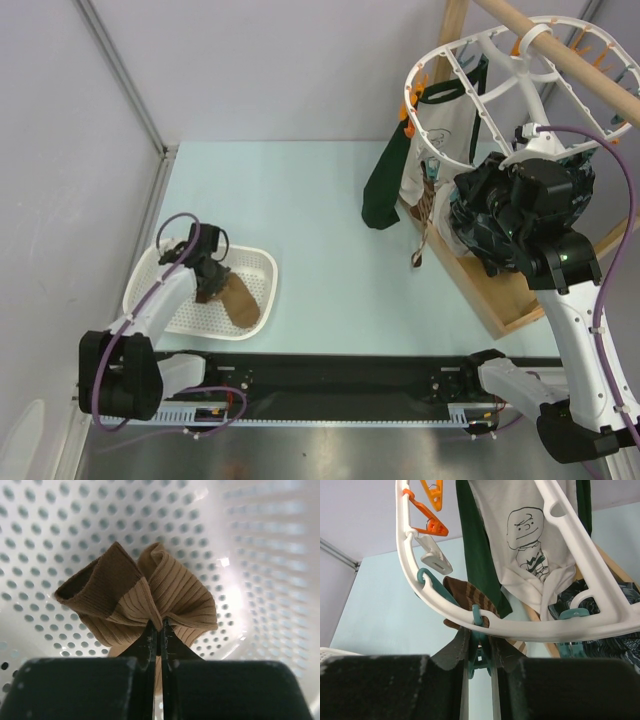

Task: Clip the socks to the hanger
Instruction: Pick up the sock from the bin, then clamp the sock onto the hanger, then reset both arms

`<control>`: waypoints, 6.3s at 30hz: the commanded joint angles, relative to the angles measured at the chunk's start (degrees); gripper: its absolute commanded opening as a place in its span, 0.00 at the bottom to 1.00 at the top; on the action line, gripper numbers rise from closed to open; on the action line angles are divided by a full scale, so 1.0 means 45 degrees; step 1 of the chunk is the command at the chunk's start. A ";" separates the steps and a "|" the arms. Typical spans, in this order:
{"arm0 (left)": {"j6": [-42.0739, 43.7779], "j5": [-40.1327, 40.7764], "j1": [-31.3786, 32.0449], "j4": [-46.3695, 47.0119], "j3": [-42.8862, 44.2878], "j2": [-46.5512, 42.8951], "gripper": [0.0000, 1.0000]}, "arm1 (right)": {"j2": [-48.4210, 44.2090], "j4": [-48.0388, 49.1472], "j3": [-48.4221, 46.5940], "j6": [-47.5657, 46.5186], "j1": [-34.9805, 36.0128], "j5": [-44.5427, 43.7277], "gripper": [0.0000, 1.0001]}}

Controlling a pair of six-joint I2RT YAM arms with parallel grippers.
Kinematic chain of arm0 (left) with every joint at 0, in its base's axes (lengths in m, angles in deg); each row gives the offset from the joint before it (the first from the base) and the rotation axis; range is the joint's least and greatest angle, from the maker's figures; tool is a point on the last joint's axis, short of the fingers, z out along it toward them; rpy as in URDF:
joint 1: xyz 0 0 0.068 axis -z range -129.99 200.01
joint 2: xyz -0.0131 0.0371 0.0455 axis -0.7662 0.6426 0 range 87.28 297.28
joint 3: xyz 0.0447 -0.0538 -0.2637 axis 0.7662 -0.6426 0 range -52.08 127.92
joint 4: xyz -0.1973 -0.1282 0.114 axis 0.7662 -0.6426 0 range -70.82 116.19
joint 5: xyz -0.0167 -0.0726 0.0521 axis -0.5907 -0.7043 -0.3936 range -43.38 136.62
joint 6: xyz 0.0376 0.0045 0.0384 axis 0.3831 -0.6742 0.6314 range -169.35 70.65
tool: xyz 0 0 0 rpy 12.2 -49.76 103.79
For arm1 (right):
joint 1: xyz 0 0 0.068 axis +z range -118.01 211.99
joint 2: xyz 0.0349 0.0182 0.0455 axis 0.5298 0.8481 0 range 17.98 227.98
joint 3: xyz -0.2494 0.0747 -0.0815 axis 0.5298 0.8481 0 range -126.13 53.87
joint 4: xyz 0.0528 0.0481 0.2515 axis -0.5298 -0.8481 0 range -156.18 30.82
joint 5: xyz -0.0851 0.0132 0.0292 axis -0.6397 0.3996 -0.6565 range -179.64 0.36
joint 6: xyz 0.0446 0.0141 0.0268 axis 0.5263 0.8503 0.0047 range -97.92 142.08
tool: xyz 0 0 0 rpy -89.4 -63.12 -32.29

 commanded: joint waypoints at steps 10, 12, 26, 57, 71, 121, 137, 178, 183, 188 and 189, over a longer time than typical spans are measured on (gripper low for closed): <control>0.2273 0.3548 0.1726 -0.0573 0.2289 -0.0118 0.00 | -0.0126 0.0147 -0.0035 -0.0045 -0.0048 0.0147 0.00; 0.2292 0.3821 0.1707 -0.0495 0.2191 -0.0410 0.00 | -0.0087 0.0147 -0.0015 -0.0045 -0.0048 0.0147 0.00; 0.3895 0.1402 0.2328 0.1026 0.1665 0.0562 0.00 | -0.0126 0.0225 0.0004 0.0131 -0.0048 0.0381 0.00; -0.3272 0.0093 0.1121 0.0873 0.0744 0.1090 0.76 | -0.0204 0.0206 0.0161 0.0131 -0.0048 0.0713 0.00; -0.2789 0.0774 0.0672 0.0953 0.0218 0.0549 0.00 | -0.0205 0.0069 0.0121 0.0112 -0.0029 0.0849 0.00; 1.2019 -0.4263 1.2234 0.8314 1.0745 0.5389 0.00 | -0.0126 0.0674 0.0277 0.1830 -0.0048 0.3975 0.00; 1.1980 -0.4342 1.2254 0.8587 1.0960 0.5311 0.00 | -0.0204 0.0810 0.0668 0.1791 -0.0048 0.4014 0.00; 1.1629 -0.3914 1.2176 0.8822 0.9692 0.4083 1.00 | -0.1024 -0.0789 0.0414 0.0679 -0.0048 0.2686 1.00; 1.0907 -0.4165 1.1805 0.8978 0.7741 0.1978 1.00 | -0.1766 -0.1454 0.0609 0.0327 -0.0048 0.2568 1.00; 0.9638 -0.4322 1.1142 0.9798 0.5595 -0.0057 1.00 | -0.2079 -0.2136 0.0590 0.0209 -0.0048 0.2782 1.00; 0.9365 -0.4264 1.1044 0.9876 0.5299 -0.0698 1.00 | -0.2137 -0.2196 0.0609 0.0306 -0.0048 0.2822 1.00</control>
